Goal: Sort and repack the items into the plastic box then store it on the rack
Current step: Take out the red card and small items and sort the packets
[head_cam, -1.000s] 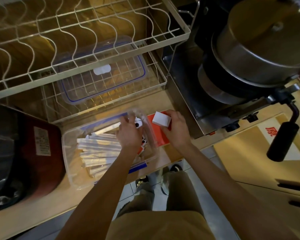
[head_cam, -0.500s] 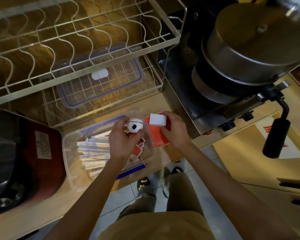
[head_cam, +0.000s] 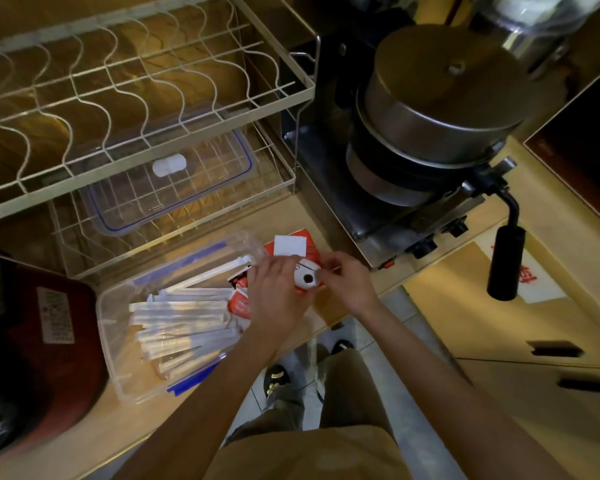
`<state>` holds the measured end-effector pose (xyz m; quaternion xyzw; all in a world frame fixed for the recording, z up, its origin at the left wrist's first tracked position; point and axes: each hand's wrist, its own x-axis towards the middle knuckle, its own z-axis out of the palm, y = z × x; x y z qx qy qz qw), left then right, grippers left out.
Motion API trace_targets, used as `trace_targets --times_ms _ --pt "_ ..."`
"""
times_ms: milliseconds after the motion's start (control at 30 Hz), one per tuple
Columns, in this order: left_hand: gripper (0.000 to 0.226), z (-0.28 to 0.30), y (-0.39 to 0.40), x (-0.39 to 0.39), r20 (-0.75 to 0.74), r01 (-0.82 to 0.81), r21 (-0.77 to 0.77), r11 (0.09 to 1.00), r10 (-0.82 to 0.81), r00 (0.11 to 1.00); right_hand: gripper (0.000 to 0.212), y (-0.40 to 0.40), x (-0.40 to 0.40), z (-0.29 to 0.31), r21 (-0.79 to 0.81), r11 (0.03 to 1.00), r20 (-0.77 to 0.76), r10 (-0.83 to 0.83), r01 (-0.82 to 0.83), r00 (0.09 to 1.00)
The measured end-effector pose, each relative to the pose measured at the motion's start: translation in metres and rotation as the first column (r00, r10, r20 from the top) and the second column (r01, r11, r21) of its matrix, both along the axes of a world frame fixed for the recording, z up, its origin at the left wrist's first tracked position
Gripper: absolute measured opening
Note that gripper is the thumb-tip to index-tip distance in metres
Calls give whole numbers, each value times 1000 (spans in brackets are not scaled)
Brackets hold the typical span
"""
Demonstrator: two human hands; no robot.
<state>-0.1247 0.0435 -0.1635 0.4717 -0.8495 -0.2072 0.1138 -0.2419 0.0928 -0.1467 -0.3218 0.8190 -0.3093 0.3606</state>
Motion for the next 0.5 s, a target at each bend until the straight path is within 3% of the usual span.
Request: trace_targets --times_ms 167,367,500 --pt "44 -4 1 1 56 -23 -50 998 26 998 25 0 8 -6 18 1000 7 14 -14 1000" --pt "46 -5 4 12 1 34 -29 999 -34 999 27 -2 9 -8 -48 999 -34 16 -18 999" --pt "26 8 0 34 -106 39 43 998 -34 994 23 -7 14 5 -130 991 -130 -8 -9 991"
